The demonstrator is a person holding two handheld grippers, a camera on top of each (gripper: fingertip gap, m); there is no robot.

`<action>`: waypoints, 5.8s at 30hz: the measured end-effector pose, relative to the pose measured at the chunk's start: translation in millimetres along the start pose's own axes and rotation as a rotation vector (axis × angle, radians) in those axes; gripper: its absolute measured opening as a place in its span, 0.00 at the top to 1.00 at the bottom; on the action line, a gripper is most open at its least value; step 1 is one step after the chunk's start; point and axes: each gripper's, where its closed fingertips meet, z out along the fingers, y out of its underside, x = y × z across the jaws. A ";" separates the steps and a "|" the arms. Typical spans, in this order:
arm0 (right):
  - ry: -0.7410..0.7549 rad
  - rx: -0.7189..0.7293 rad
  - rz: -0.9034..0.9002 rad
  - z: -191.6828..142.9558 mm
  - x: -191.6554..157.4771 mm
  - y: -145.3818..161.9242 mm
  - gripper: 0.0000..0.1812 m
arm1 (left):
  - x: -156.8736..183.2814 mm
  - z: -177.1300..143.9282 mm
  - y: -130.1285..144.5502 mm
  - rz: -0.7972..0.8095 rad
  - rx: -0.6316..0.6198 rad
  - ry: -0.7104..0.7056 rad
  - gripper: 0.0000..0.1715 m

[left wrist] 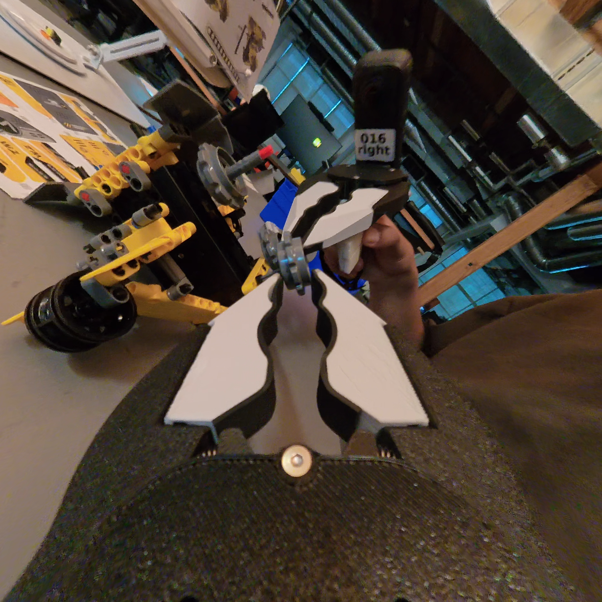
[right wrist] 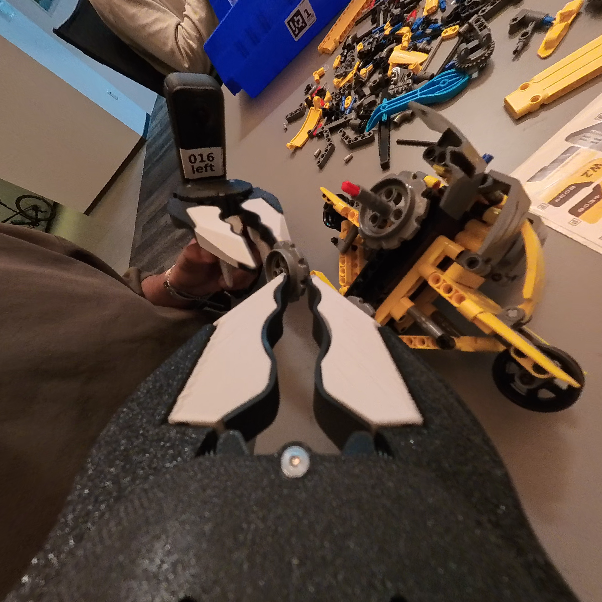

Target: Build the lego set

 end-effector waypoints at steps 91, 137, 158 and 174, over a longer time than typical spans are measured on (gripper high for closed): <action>0.296 0.174 -0.734 -6.6 -12.2 -8.7 0.85 | -13.3 7.3 -1.6 -0.053 0.026 -0.072 0.80; 0.748 0.134 -1.272 2.5 -8.0 6.7 0.89 | -9.2 2.1 -21.2 -0.078 0.118 -0.003 0.95; 0.590 -0.132 -1.007 17.7 3.6 -2.3 0.78 | -18.1 3.9 -27.9 -0.084 0.134 0.007 0.99; 0.526 -0.131 -0.890 21.2 2.7 2.7 0.69 | -19.3 3.8 -30.3 -0.070 0.151 0.014 1.00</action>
